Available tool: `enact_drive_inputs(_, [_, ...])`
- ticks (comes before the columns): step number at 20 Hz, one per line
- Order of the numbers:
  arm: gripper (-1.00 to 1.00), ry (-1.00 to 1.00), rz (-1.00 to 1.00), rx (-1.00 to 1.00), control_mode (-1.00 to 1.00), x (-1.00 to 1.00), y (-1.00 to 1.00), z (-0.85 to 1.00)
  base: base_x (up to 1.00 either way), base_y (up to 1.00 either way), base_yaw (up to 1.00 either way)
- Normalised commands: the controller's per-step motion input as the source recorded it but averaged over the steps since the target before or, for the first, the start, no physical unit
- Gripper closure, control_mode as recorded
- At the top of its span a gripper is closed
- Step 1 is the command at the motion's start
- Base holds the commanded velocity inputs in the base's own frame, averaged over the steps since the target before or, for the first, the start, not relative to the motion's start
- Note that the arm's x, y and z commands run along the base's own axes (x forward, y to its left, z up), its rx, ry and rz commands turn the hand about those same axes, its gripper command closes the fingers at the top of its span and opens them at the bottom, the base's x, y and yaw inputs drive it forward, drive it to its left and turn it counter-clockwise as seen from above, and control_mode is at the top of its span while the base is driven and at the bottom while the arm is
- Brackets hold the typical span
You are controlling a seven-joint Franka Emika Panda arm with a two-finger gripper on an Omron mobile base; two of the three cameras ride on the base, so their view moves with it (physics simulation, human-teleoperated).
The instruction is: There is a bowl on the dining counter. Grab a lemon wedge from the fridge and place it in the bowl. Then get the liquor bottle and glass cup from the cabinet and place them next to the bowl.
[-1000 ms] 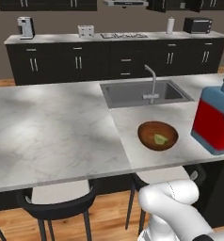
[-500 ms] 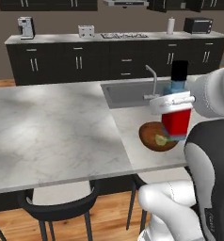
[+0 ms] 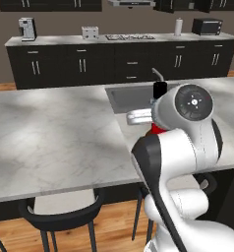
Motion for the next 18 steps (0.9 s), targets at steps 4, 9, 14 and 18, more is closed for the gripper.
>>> enact_drive_inputs(4, [1.0, 0.0, 0.0, 0.0, -1.0, 0.83, 0.0, -0.67, 0.0, 0.0, 0.0])
enact_drive_inputs(9, [1.0, -0.02, 0.0, 0.0, -1.0, 0.72, 0.0, -0.6, 0.0, 0.0, 0.0])
enact_drive_inputs(14, [1.0, -0.03, 0.0, 0.0, -1.0, 0.52, 0.0, -0.56, 0.0, 0.0, 0.0])
enact_drive_inputs(18, [1.0, 0.0, -0.07, -0.01, -1.0, 0.49, 0.0, -0.54, 0.0, 0.0, 0.0])
